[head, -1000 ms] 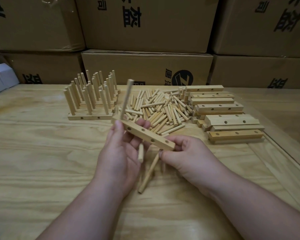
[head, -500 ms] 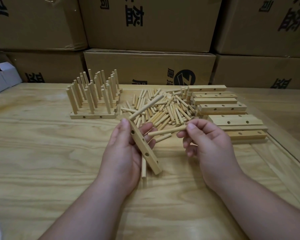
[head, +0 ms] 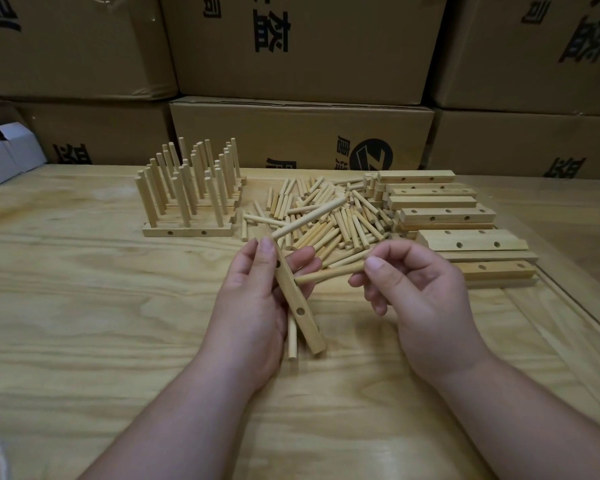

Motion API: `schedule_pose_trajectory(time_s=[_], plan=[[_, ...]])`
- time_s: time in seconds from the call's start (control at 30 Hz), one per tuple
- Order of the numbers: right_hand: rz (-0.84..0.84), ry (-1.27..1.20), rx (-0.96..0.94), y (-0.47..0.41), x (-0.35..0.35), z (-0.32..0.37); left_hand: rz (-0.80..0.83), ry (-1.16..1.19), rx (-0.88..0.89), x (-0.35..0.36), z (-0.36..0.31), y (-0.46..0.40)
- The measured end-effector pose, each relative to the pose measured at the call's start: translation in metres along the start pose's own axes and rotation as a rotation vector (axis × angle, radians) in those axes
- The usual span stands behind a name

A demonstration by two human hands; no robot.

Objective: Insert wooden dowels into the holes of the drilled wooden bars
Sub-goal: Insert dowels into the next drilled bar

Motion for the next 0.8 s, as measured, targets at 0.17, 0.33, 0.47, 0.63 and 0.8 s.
schedule_pose_trajectory(time_s=[0.17,0.33,0.47,0.63,0.8], plan=[[0.027,-0.018,-0.001,0.001,0.001,-0.001,0.016,-0.029,-0.002,0.0,0.001,0.0],[-0.013,0.038,0.07,-0.002,-0.002,-0.009,0.028,-0.052,0.006,0.001,0.002,-0.001],[-0.005,0.064,0.096,-0.003,-0.002,-0.012,0.034,-0.089,0.02,0.0,0.001,-0.001],[0.042,0.1,0.059,-0.002,0.001,-0.009,0.059,-0.202,0.046,0.001,0.003,-0.002],[0.039,0.133,0.014,-0.002,0.003,-0.006,0.074,-0.309,0.061,-0.001,0.004,-0.001]])
Point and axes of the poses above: each hand's wrist, its own y-axis away from the middle knuckle, its own x-axis out of the palm, z = x × y, the point moved 6 cm from there along -y, towards the middle knuckle, and after that the axes turned 4 degrees about z, right-handed, at the moved point
